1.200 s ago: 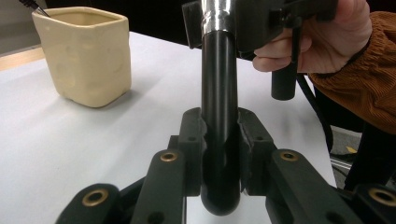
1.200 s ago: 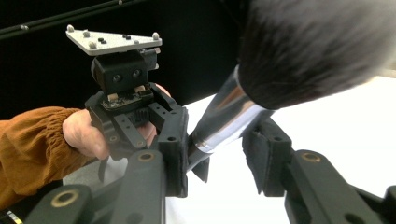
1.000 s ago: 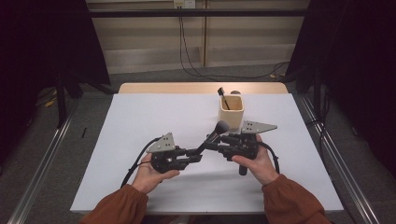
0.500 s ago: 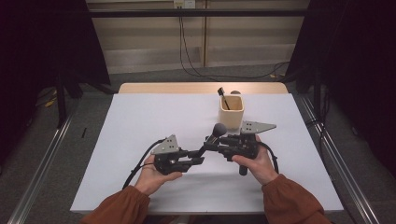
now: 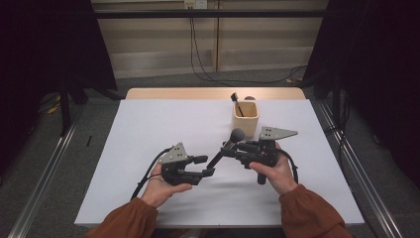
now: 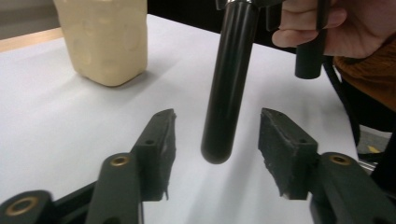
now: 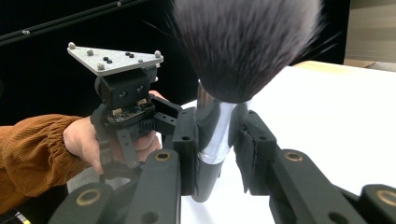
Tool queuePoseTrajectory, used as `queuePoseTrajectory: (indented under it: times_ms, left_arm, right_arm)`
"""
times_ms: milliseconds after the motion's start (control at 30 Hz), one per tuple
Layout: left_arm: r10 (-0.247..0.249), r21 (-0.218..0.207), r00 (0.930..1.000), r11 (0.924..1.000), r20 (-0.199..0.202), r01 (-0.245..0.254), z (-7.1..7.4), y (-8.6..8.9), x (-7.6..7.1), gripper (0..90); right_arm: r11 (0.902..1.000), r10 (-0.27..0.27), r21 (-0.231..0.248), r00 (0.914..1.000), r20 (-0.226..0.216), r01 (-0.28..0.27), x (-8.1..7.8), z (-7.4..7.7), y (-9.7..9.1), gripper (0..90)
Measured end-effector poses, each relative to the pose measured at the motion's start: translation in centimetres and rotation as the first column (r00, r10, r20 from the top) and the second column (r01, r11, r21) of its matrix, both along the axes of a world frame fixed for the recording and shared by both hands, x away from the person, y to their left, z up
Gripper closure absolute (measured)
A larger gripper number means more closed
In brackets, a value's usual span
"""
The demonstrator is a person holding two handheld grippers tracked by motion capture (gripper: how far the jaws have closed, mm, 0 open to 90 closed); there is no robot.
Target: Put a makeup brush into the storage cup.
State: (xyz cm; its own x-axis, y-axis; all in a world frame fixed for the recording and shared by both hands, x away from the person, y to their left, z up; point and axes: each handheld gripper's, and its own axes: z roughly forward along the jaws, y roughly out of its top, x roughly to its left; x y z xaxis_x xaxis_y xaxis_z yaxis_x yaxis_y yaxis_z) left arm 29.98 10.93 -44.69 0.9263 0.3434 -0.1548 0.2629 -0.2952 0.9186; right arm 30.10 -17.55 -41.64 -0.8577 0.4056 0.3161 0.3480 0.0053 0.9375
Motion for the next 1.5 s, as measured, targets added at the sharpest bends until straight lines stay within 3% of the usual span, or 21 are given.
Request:
queuePoseTrajectory:
  times_ms: [200, 300, 500, 733, 867, 1033, 1067, 1200, 1433, 1500]
  left_arm:
    - [0.047, 0.016, 0.9989, 0.9987, 0.0, -0.047, 0.2, 0.4, 0.1, 31.2]
    - [0.097, 0.019, 0.9952, 0.9951, -0.012, -0.097, 0.3, 0.6, 0.2, 19.0]
    - [0.141, 0.037, 0.9898, 0.9895, -0.023, -0.14, 0.6, 1.1, 0.2, 8.3]
    - [0.184, 0.067, 0.9823, 0.9812, -0.036, -0.181, 1.1, 2.4, 0.2, 5.9]
    - [0.214, 0.038, 0.9761, 0.9765, -0.039, -0.212, 1.4, 3.5, 0.1, 5.0]
    - [0.198, -0.011, 0.9802, 0.9802, -0.015, -0.198, 1.8, 5.3, -0.2, 4.2]
    - [0.195, -0.005, 0.9809, 0.9809, -0.006, -0.195, 1.8, 5.7, -0.2, 3.7]
    - [0.245, 0.01, 0.9694, 0.9694, 0.0, -0.245, 1.7, 6.8, -0.5, 3.6]
    - [0.279, 0.025, 0.9599, 0.9597, 0.022, -0.28, 1.7, 8.7, -1.1, 3.6]
    - [0.304, 0.017, 0.9523, 0.9524, 0.026, -0.304, 1.8, 9.3, -1.3, 3.6]
  right_arm:
    - [0.9998, 0.0, -0.019, 1.0, 0.0, 0.0, -0.1, 0.1, -0.1, 71.3]
    - [0.9993, -0.012, -0.035, 0.9999, 0.002, 0.012, -0.2, 0.1, -0.4, 71.3]
    - [0.9983, -0.036, -0.047, 0.9994, 0.004, 0.036, -0.4, 0.3, -1.1, 71.3]
    - [0.9958, -0.063, -0.066, 0.998, -0.004, 0.063, -0.6, 0.2, -1.9, 71.3]
    - [0.9942, -0.076, -0.077, 0.9971, -0.001, 0.075, -0.8, 0.3, -2.4, 71.3]
    - [0.9914, -0.094, -0.092, 0.9956, -0.005, 0.093, -0.8, 0.1, -3.2, 71.3]
    - [0.9907, -0.098, -0.096, 0.9952, -0.007, 0.097, -0.8, 0.1, -3.3, 71.3]
    - [0.9876, -0.117, -0.106, 0.9931, -0.003, 0.116, -0.8, 0.2, -3.9, 71.3]
    - [0.9814, -0.147, -0.126, 0.9892, -0.005, 0.145, -0.6, 0.4, -4.8, 71.3]
    - [0.9785, -0.159, -0.132, 0.9872, 0.0, 0.158, -0.5, 0.5, -5.0, 71.3]
